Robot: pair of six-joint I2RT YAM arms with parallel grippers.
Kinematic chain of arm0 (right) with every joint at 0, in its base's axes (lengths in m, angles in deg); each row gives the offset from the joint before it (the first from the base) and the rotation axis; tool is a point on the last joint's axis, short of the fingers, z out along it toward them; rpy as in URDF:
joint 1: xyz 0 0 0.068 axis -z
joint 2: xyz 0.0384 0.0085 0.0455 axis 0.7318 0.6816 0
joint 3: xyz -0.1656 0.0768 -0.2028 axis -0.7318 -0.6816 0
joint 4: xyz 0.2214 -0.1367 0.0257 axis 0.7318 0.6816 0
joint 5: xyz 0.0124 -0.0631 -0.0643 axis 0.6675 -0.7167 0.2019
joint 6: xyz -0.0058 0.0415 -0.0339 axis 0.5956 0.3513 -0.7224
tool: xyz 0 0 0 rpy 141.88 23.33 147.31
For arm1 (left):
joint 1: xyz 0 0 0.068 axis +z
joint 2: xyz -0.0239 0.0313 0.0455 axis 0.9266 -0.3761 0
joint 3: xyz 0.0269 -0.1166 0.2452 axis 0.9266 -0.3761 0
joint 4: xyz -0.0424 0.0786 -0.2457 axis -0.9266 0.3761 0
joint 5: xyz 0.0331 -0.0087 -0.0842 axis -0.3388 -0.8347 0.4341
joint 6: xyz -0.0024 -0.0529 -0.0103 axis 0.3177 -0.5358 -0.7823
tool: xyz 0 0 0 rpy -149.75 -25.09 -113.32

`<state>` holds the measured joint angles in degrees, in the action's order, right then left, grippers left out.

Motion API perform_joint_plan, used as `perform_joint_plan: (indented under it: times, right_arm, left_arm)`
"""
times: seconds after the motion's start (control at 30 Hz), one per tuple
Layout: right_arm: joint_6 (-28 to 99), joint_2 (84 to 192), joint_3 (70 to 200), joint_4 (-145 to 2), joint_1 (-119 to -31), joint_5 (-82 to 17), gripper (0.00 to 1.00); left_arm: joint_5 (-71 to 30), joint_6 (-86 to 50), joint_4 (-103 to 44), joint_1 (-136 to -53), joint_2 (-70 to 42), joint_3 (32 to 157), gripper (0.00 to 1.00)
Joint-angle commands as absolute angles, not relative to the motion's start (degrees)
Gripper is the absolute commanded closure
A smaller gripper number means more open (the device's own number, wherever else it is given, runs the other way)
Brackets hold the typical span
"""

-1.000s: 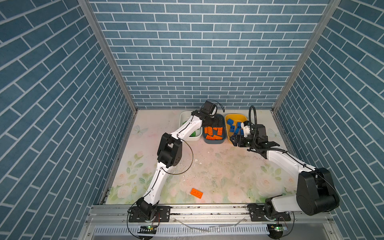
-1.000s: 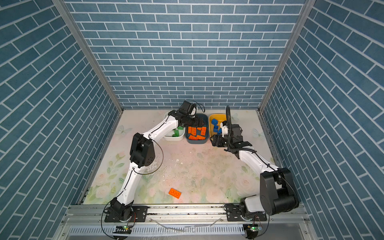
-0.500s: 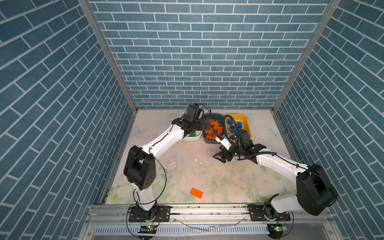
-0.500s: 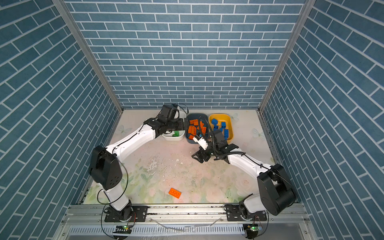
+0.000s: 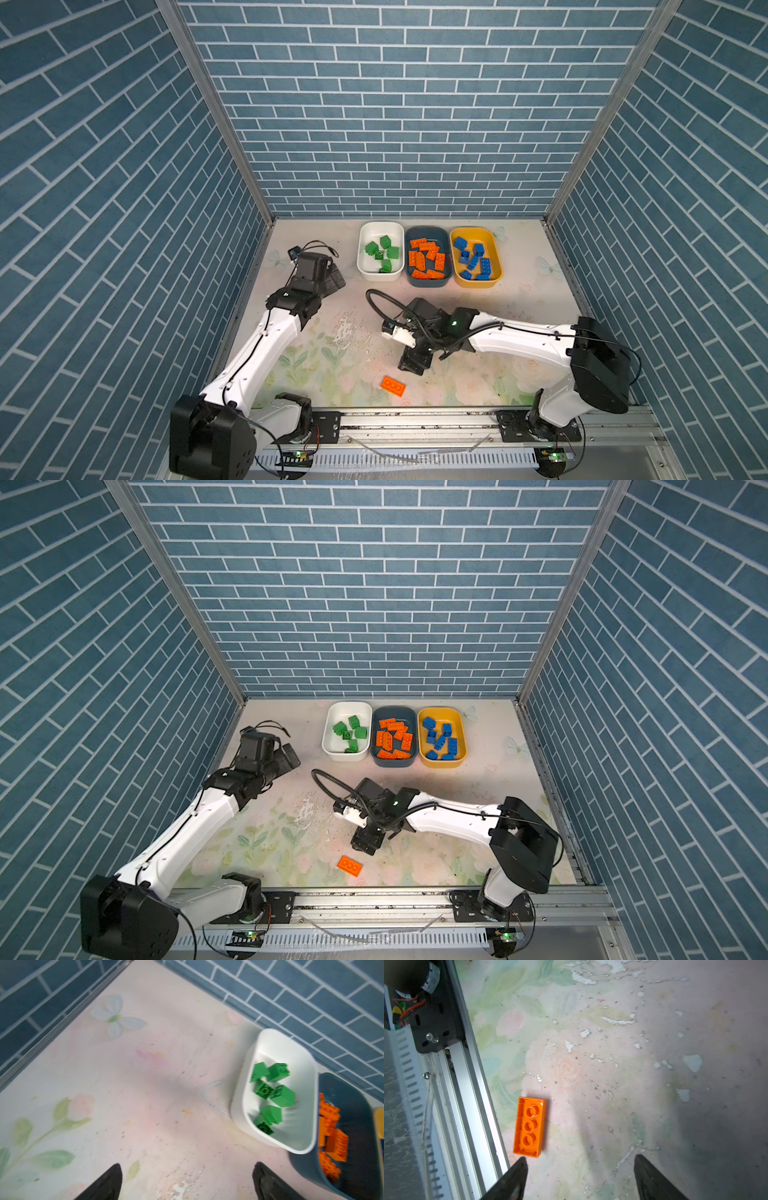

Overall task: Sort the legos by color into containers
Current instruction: 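Move the right gripper to the last orange brick near the robot while the left withdraws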

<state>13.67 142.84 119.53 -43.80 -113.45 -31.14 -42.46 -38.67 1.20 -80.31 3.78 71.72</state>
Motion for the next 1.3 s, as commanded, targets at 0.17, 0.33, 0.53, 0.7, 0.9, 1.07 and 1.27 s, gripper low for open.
perform_joint_plan:
  times: [0.17,0.33,0.53,0.7,0.9,1.07,1.27]
  right_arm:
    - [14.2,156.9,136.7,-24.3,-120.8,-36.9,0.21]
    - [10.3,163.8,144.0,-16.8,-122.6,-42.4,0.22]
    - [5.5,169.7,148.7,-12.4,-123.7,-40.9,0.24]
    - [4.2,170.6,149.1,-11.5,-123.8,-39.5,0.27]
    - [7.1,167.8,143.9,-16.6,-122.2,-46.8,0.34]
    - [10.0,165.1,140.4,-20.6,-116.6,-52.6,0.36]
    - [12.4,162.8,136.2,-24.4,-108.2,-54.9,0.36]
  left_arm:
    - [-42.8,-40.7,5.0,-78.1,9.7,65.0,0.01]
    - [-45.4,-41.7,7.4,-76.8,10.7,63.7,0.01]
    - [-45.5,-42.7,7.8,-72.5,10.6,62.7,0.01]
    - [-44.6,-42.6,8.7,-69.5,9.2,63.8,0.01]
    - [-43.4,-42.3,8.5,-69.4,8.7,63.8,0.01]
    - [-38.3,-41.4,5.1,-69.6,6.8,63.4,0.01]
    - [-34.5,-41.3,2.3,-73.1,2.6,64.9,0.01]
